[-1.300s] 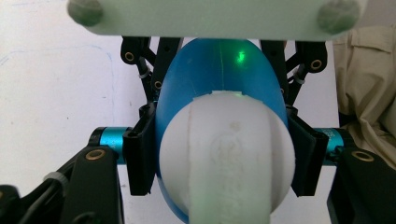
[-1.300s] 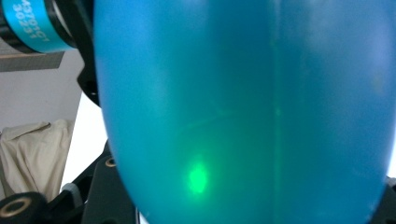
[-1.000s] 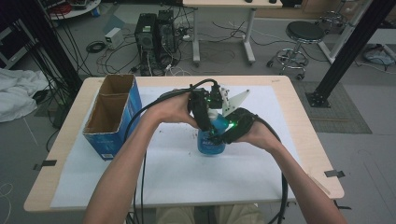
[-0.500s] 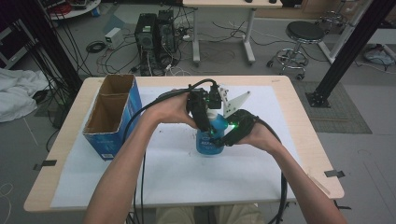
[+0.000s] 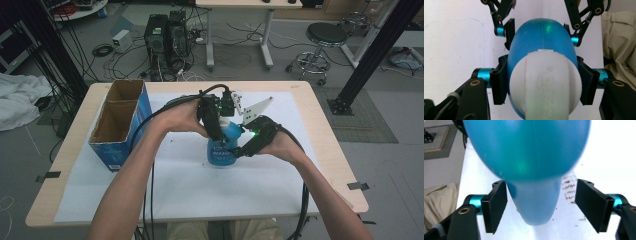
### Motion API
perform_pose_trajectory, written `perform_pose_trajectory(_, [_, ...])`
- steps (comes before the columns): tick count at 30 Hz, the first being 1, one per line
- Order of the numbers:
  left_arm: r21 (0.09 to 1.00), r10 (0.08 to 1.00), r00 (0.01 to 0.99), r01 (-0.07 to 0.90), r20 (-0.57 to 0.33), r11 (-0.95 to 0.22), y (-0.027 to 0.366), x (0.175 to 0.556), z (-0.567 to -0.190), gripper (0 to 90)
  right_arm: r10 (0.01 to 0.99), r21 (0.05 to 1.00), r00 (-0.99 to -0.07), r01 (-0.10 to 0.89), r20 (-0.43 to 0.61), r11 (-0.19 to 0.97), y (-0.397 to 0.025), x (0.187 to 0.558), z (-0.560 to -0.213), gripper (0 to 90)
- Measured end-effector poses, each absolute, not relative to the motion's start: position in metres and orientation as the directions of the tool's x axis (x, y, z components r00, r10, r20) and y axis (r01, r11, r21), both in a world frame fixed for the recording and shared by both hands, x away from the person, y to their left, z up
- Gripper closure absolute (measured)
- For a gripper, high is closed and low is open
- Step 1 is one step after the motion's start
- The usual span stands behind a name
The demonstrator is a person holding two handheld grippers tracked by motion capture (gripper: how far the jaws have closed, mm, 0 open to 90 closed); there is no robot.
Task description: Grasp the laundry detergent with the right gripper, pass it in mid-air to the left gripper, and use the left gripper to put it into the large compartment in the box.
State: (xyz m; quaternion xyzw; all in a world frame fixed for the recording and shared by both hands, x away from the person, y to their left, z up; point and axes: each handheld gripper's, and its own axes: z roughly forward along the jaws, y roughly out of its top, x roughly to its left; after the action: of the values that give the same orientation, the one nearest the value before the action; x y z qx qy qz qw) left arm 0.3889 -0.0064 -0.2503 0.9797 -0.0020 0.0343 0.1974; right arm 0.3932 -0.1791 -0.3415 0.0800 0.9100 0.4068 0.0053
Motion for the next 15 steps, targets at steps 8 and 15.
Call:
perform_pose_trajectory(8, [0.385,0.05,0.996,0.02,0.068,-0.923,0.005,0.39,-0.242,38.3,0.165,0.701,-0.986,0.141,0.034,0.699,-0.186,0.391,-0.336,22.5])
perform_pose_trajectory(15, [0.39,0.103,0.992,0.067,0.071,-0.918,0.026,0.391,-0.218,38.3,0.205,0.645,-0.979,0.165,0.012,0.746,-0.199,0.39,-0.333,21.4])
